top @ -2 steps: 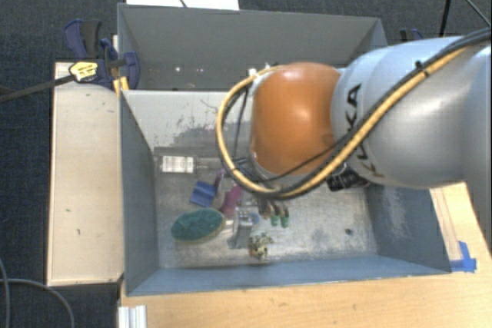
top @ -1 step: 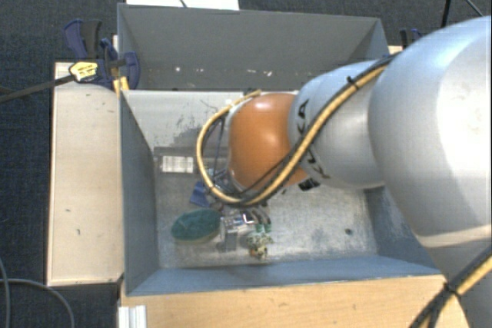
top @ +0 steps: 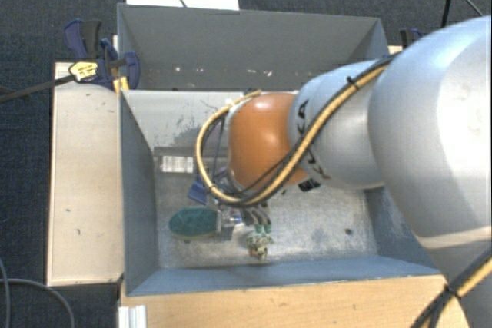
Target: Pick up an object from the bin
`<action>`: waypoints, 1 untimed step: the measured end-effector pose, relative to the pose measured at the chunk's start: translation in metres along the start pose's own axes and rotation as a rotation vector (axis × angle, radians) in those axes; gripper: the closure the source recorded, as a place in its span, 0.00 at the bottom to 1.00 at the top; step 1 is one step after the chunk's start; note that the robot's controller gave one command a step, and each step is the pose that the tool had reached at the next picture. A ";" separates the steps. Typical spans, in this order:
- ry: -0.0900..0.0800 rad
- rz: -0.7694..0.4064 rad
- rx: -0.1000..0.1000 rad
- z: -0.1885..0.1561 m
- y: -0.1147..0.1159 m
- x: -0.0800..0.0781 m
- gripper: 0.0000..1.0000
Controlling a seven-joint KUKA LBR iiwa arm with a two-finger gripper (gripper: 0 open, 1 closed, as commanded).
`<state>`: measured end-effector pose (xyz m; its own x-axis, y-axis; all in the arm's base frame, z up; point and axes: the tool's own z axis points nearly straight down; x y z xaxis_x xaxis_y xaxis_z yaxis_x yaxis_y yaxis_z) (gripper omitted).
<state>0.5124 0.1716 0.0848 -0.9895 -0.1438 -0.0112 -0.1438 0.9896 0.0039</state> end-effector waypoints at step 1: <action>0.002 -0.065 0.002 -0.107 0.002 0.004 1.00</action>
Offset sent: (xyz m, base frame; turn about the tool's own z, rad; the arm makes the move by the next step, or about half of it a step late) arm -0.0072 -0.0001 0.1024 -0.0663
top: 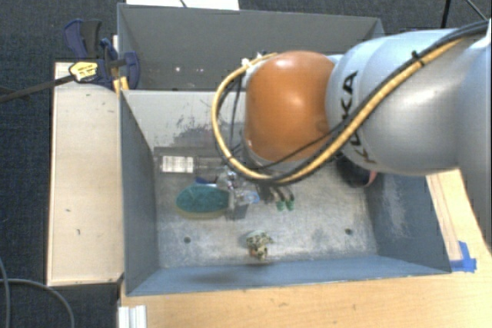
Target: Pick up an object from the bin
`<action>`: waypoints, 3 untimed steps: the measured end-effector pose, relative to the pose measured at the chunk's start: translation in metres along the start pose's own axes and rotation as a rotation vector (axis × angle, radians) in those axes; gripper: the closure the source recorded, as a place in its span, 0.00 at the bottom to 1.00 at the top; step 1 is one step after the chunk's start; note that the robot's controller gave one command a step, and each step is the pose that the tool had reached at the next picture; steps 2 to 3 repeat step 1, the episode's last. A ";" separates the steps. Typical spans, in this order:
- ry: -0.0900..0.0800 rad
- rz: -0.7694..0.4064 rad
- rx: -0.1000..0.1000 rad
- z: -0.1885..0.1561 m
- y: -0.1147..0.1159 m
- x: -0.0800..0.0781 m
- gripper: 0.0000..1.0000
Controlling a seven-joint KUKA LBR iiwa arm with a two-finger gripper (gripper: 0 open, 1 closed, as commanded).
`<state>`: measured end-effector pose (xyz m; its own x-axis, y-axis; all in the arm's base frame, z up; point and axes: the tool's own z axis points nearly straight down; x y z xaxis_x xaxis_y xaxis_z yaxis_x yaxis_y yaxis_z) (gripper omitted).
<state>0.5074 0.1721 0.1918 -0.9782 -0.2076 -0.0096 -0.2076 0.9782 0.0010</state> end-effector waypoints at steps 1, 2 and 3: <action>0.004 -0.305 0.002 -0.052 -0.062 0.041 1.00; 0.004 -0.305 0.002 -0.052 -0.062 0.041 1.00; 0.004 -0.305 0.002 -0.052 -0.062 0.041 1.00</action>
Offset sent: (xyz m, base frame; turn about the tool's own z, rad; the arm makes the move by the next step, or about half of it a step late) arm -0.0291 -0.0674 0.0502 -0.3091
